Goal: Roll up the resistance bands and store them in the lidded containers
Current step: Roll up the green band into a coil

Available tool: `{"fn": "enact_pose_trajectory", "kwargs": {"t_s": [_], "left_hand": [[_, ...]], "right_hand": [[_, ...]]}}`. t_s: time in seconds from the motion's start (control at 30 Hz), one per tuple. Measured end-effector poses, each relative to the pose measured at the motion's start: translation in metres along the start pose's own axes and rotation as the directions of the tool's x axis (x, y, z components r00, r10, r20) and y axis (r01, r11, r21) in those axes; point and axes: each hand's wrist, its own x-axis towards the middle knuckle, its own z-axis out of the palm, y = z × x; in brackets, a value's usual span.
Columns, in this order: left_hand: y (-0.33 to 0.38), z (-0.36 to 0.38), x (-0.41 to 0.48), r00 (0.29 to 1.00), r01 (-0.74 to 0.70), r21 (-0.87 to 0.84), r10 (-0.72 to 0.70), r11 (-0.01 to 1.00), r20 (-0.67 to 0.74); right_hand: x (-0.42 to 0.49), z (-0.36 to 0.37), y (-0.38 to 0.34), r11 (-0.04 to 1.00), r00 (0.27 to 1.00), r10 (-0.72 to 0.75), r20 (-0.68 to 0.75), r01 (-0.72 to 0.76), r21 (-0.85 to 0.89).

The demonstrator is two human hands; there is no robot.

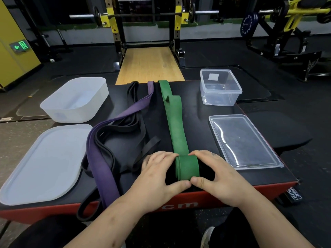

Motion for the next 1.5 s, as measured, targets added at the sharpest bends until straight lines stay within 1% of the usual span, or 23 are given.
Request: {"fn": "enact_pose_trajectory", "kwargs": {"t_s": [0.07, 0.13, 0.3, 0.4, 0.47, 0.6, 0.73, 0.8, 0.97, 1.1, 1.2, 1.3, 1.37, 1.43, 1.5], "left_hand": [[0.000, 0.001, -0.002, 1.000, -0.004, -0.024, 0.004, 1.000, -0.008], [-0.002, 0.003, -0.002, 0.999, -0.008, -0.051, 0.006, 0.999, -0.047], [-0.003, 0.002, 0.002, 0.997, 0.045, -0.087, -0.051, 0.995, -0.062], [-0.003, -0.001, 0.002, 0.996, 0.076, -0.129, -0.082, 0.989, -0.041], [-0.003, -0.001, 0.003, 0.996, 0.086, -0.099, -0.088, 0.991, -0.016], [0.001, 0.000, 0.001, 0.998, 0.051, -0.003, -0.050, 0.999, 0.035], [0.000, 0.000, 0.002, 0.996, 0.038, 0.051, -0.042, 0.998, 0.077], [0.000, 0.000, 0.004, 0.995, 0.041, 0.060, -0.046, 0.997, 0.087], [-0.003, -0.004, 0.005, 0.993, 0.039, 0.021, -0.042, 0.999, 0.112], [-0.002, -0.001, 0.001, 1.000, 0.017, -0.016, -0.017, 1.000, 0.020], [0.000, -0.001, 0.001, 0.999, 0.033, -0.043, -0.033, 0.999, -0.002], [0.000, -0.003, 0.003, 0.999, 0.051, -0.028, -0.051, 0.998, 0.017], [0.002, -0.004, 0.003, 0.998, 0.053, -0.006, -0.053, 0.999, 0.039], [0.004, -0.004, 0.003, 0.997, 0.043, 0.024, -0.045, 0.999, 0.061], [0.003, -0.005, 0.001, 0.997, 0.033, 0.002, -0.033, 0.999, 0.067]], "right_hand": [[-0.001, 0.000, 0.000, 1.000, 1.000, 0.007, -0.022, -0.006, 0.027], [-0.001, 0.001, -0.002, 0.999, 1.000, 0.014, -0.019, -0.013, 0.034], [0.001, 0.001, 0.000, 1.000, 0.999, 0.027, 0.036, -0.027, 0.013], [0.000, -0.001, -0.001, 0.998, 0.996, 0.054, 0.069, -0.055, 0.016], [0.001, -0.001, -0.001, 0.998, 0.996, 0.056, 0.070, -0.058, 0.015], [0.001, 0.001, 0.002, 0.998, 0.998, 0.047, 0.032, -0.049, 0.036], [0.003, 0.005, 0.002, 0.999, 0.999, 0.027, 0.037, -0.026, -0.029], [0.005, 0.004, 0.003, 0.999, 0.999, 0.036, 0.039, -0.035, -0.027], [0.003, 0.003, 0.007, 0.997, 0.997, 0.066, 0.043, -0.067, 0.034], [0.000, 0.004, 0.006, 0.996, 0.997, 0.068, 0.035, -0.070, 0.058], [-0.001, -0.001, 0.000, 0.995, 0.997, 0.060, 0.049, -0.064, 0.072], [0.001, -0.006, -0.002, 0.996, 0.995, 0.034, 0.091, -0.041, 0.075], [0.001, -0.007, -0.002, 0.998, 0.992, 0.039, 0.123, -0.044, 0.035], [0.001, -0.007, -0.002, 0.997, 0.990, 0.062, 0.124, -0.067, 0.042], [0.001, -0.008, -0.001, 0.996, 0.993, 0.063, 0.102, -0.070, 0.062]]}}
